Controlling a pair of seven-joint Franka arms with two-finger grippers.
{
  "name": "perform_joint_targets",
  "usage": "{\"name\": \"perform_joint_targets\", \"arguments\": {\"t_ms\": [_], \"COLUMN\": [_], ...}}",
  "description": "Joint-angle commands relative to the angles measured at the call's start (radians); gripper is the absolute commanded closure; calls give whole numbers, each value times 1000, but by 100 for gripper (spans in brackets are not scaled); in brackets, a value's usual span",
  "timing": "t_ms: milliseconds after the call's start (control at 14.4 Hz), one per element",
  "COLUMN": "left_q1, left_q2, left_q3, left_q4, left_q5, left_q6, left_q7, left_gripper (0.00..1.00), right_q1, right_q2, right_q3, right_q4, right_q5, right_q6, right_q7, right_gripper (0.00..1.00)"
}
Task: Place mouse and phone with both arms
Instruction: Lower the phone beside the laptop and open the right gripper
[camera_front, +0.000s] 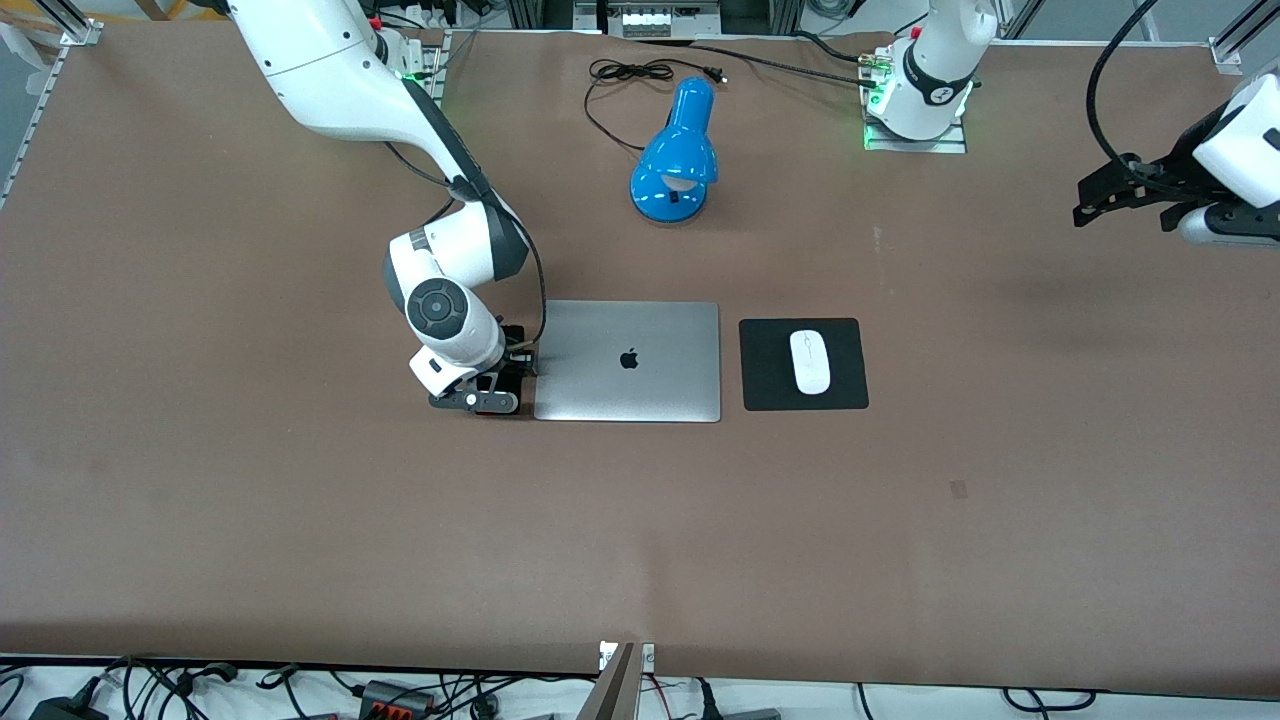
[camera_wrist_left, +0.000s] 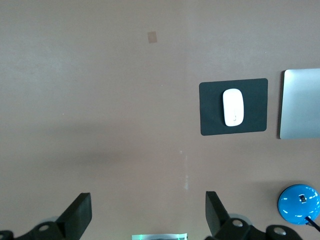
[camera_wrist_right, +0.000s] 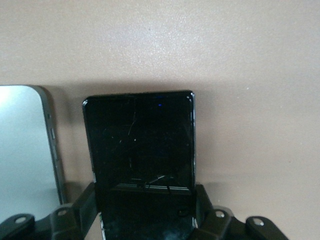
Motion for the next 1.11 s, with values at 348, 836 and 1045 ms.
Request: {"name": "perform_joint_targets", "arguments": {"t_ms": [348,836,1045], "left_q1": [-45,-54,-54], "left_q2": [-31,10,47], "left_q3": [17,-1,-9], "left_q4": [-33,-18,36], "left_q5": [-18,-7,-7], "left_q6": [54,52,46], "left_q7": [-55,-62,-57], "left_gripper": [0,0,0], "right_q1": [-2,-3,-2], "right_q2": [-103,-148,-183], "right_q3": [-32,-146,-241], "right_q4": [60,345,396], "right_q5": [0,-1,0], "right_q6": [-55,-412,-501], "right_q7": [-17,-141,-240], "right_gripper": [0,0,0]}}
